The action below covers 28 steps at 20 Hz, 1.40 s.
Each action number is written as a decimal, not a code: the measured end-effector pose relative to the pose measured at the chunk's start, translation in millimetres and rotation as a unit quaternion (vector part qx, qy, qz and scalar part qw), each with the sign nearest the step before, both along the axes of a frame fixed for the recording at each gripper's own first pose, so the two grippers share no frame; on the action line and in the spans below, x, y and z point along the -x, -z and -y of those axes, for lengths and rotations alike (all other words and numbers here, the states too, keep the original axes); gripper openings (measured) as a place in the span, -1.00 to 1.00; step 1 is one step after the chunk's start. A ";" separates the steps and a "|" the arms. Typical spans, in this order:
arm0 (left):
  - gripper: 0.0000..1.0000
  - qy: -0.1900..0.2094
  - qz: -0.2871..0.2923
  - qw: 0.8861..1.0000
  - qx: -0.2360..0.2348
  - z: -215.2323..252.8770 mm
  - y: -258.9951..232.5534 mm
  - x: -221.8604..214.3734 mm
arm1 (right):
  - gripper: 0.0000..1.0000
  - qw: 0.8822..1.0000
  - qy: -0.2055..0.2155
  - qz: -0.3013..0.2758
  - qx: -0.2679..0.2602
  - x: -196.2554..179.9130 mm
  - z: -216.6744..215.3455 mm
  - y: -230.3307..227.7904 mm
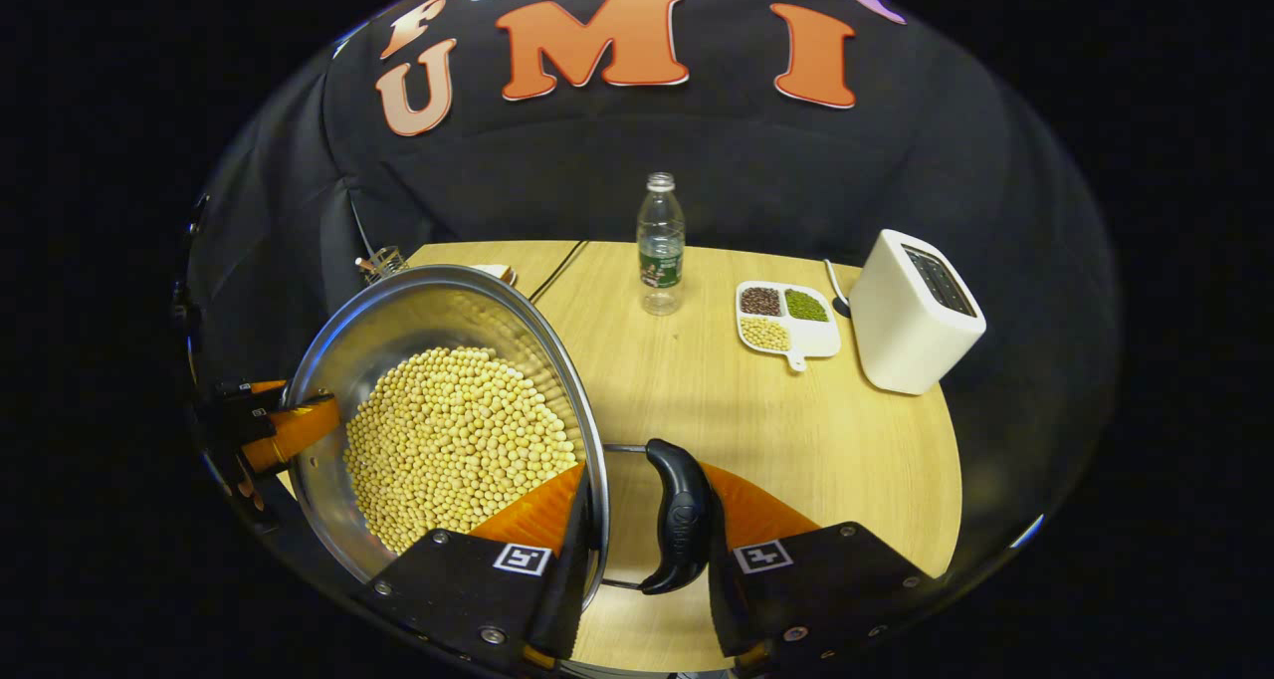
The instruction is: First push the handle of the pot to place it horizontally, then grasp the pot with both hands and set it on the induction cooktop.
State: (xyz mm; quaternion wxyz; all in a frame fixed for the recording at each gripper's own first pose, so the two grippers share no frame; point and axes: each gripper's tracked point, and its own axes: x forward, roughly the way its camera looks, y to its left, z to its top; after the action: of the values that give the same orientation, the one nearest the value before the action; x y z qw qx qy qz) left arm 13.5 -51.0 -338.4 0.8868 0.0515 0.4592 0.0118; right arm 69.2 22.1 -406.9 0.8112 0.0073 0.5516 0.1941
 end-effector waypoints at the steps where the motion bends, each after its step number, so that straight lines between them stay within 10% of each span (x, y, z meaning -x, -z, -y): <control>1: 0.28 -0.006 0.000 1.000 -0.001 -9.2 -1.7 1.4 | 0.05 1.000 -0.004 0.001 -0.001 -3.9 1.4 -0.9; 15: 0.24 -0.079 -0.012 0.996 -0.035 -162.1 0.5 27.6 | 0.05 0.997 -0.071 -0.014 -0.013 -22.9 -12.8 32.4; 28: 0.25 -0.094 -0.036 0.995 -0.017 -202.2 61.1 12.4 | 0.05 0.996 -0.073 -0.041 0.008 -22.3 -7.8 28.7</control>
State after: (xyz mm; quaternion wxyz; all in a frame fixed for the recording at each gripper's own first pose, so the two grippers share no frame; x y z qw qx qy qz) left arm 1.1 151.2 -399.5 0.8638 0.0233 0.4931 0.1012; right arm 91.5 29.9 -435.7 0.7714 -0.0315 0.5854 0.2474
